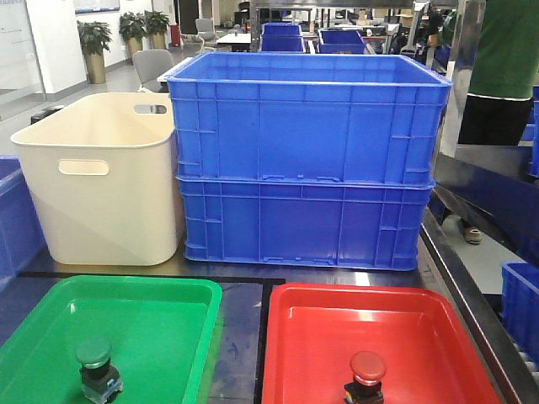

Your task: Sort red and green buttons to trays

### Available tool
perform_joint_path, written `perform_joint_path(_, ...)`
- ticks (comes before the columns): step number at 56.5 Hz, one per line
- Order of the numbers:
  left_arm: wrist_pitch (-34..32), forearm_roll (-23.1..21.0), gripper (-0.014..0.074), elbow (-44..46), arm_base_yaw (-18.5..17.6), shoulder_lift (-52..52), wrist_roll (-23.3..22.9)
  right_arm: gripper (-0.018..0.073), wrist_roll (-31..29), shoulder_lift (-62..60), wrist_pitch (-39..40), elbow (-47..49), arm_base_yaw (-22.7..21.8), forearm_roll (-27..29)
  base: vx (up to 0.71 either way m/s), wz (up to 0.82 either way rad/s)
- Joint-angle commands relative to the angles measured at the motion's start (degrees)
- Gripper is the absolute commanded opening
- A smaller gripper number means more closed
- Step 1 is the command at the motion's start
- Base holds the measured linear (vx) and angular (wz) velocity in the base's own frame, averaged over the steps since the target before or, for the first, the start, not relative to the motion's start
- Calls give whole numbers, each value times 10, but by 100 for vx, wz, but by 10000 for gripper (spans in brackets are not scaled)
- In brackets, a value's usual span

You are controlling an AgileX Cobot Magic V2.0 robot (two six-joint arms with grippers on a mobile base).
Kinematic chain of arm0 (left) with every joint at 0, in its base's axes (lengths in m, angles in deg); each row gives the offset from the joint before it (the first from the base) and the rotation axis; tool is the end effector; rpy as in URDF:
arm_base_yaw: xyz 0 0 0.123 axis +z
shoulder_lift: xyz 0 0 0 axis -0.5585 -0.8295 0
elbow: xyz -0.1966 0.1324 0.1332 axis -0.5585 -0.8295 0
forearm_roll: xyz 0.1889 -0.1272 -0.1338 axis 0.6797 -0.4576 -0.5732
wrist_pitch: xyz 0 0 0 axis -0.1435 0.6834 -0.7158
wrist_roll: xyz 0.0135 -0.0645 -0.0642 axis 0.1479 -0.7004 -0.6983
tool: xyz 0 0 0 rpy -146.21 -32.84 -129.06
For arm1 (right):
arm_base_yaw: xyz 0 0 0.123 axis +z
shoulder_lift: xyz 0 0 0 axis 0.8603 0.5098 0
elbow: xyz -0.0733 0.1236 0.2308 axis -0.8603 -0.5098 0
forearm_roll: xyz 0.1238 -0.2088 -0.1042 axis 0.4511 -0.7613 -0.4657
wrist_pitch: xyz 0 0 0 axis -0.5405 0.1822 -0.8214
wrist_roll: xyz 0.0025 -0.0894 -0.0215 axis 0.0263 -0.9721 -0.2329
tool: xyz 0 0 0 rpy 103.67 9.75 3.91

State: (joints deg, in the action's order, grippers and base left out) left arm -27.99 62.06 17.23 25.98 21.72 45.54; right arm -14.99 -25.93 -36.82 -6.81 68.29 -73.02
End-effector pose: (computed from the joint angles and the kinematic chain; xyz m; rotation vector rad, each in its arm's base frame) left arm 0.0828 -0.0114 0.1935 0.0745 1.6201 -0.1399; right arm 0.1209 0.0181 0.2252 -0.0962 1.8286 0.1324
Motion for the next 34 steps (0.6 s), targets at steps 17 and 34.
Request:
perform_joint_path(17,-43,0,-6,15,-1,-9,-6,-8,-51,-249,62,-125,-5,31,0,0)
perform_joint_path(34,-43,0,-6,15,-1,-8,-6,-8,-50,-250,62,-125,-5,31,0,0)
